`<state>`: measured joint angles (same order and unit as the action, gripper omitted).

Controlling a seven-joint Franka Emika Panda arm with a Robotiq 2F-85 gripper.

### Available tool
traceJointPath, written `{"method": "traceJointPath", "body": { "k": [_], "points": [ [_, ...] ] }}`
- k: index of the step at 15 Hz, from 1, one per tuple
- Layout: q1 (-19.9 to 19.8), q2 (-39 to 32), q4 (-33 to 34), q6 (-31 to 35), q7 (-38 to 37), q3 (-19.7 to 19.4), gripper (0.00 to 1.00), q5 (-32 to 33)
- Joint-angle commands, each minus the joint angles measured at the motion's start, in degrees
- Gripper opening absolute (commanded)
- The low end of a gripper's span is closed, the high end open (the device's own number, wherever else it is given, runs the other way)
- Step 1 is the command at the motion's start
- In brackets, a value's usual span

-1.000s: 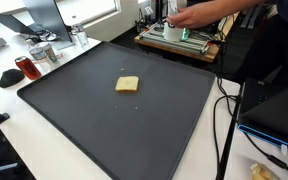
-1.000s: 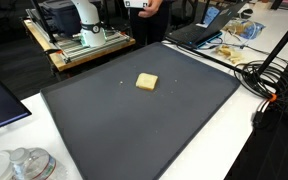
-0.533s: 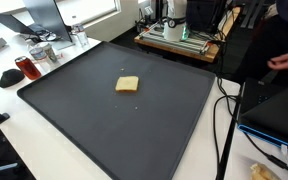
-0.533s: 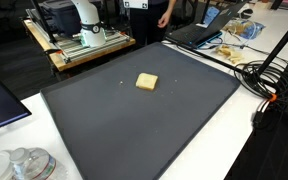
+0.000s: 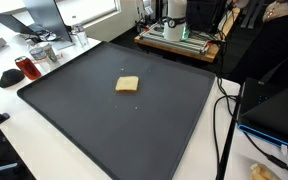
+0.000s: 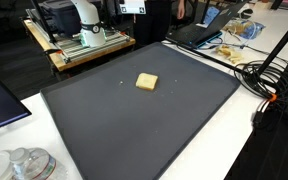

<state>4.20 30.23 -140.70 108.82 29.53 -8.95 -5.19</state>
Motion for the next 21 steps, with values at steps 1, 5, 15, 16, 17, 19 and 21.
{"method": "traceJointPath", "body": {
  "k": [1, 5, 15, 16, 17, 19, 21],
  "points": [
    [-0.5, -1.5, 2.5, 8.0, -4.6, 2.2, 0.01, -0.1],
    [1.0, -0.7, 2.3, 10.0, -4.0, 3.5, 0.04, 0.1],
    [2.9, 0.3, 2.8, 10.3, -4.8, 5.3, 0.04, 0.1],
    [2.9, 0.3, 2.8, 10.3, -4.8, 5.3, 0.04, 0.1],
    [2.9, 0.3, 2.8, 10.3, -4.8, 5.3, 0.04, 0.1],
    [2.9, 0.3, 2.8, 10.3, -4.8, 5.3, 0.04, 0.1],
    [2.9, 0.3, 2.8, 10.3, -4.8, 5.3, 0.04, 0.1]
  ]
}}
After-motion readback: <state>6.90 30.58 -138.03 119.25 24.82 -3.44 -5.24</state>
